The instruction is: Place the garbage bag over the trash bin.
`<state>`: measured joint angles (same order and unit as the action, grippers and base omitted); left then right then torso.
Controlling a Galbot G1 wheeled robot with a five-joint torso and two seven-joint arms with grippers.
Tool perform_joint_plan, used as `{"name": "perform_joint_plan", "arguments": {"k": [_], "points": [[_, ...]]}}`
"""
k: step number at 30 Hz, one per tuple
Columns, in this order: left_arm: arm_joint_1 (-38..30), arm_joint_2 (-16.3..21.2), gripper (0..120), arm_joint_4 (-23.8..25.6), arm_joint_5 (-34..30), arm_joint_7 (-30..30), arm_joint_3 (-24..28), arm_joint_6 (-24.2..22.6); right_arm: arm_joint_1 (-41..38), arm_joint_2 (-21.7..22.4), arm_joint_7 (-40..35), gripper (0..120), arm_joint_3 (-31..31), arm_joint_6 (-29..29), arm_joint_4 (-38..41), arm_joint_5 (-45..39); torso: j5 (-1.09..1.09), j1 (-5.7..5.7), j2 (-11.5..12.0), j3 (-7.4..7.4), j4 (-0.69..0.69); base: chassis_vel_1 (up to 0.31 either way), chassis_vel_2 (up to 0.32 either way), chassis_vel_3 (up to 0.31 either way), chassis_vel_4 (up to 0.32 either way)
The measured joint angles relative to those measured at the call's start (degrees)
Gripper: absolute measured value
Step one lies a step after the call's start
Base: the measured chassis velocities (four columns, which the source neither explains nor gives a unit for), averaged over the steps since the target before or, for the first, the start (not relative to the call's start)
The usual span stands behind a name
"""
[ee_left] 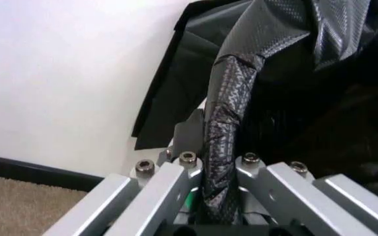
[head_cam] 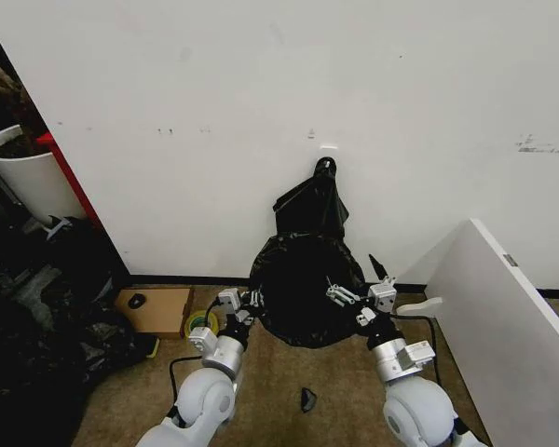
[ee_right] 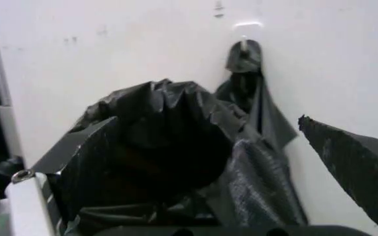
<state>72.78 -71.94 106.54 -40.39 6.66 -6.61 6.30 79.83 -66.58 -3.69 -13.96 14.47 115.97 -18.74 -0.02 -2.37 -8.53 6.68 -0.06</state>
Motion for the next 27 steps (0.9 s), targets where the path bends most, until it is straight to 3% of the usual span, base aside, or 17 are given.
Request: {"name": "perform_joint_plan", "arguments": {"k": [10,14,15,21,27], "points": [[1.04,0.18,1,3.64,-5.93,0.47,-0.19,-1.79,-0.34,0.31,2.30,100,-0.84,-0.54,-3.11,0.21,0.01,0.00,0.00,0.00,0.00,0.000,0.000,0.000,0.000],[2.00,0.16,1,4.01,-6.72,0.17,-0.32,-2.14,-0.80,1.17,17.35,100,-2.26,4.57,-4.49,-7.31,0.01,0.00,0.00,0.00,0.00,0.000,0.000,0.000,0.000],[2.00,0.16,1,4.01,-6.72,0.17,-0.32,-2.14,-0.80,1.17,17.35,100,-2.26,4.57,-4.49,-7.31,0.01,0.00,0.00,0.00,0.00,0.000,0.000,0.000,0.000],[1.96,-0.19,1,3.17,-6.58,-0.07,-0.21,-2.56,-1.51,1.27,37.64,100,-6.60,12.10,-5.21,-13.08,-0.01,0.00,0.00,0.01,0.00,0.000,0.000,0.000,0.000],[1.21,-0.57,0,0.80,-5.83,-0.18,0.34,-2.62,-0.35,1.72,42.71,100,-8.40,15.46,-4.15,-13.07,0.00,0.00,0.00,0.00,-0.02,0.000,0.000,0.000,0.000]]}}
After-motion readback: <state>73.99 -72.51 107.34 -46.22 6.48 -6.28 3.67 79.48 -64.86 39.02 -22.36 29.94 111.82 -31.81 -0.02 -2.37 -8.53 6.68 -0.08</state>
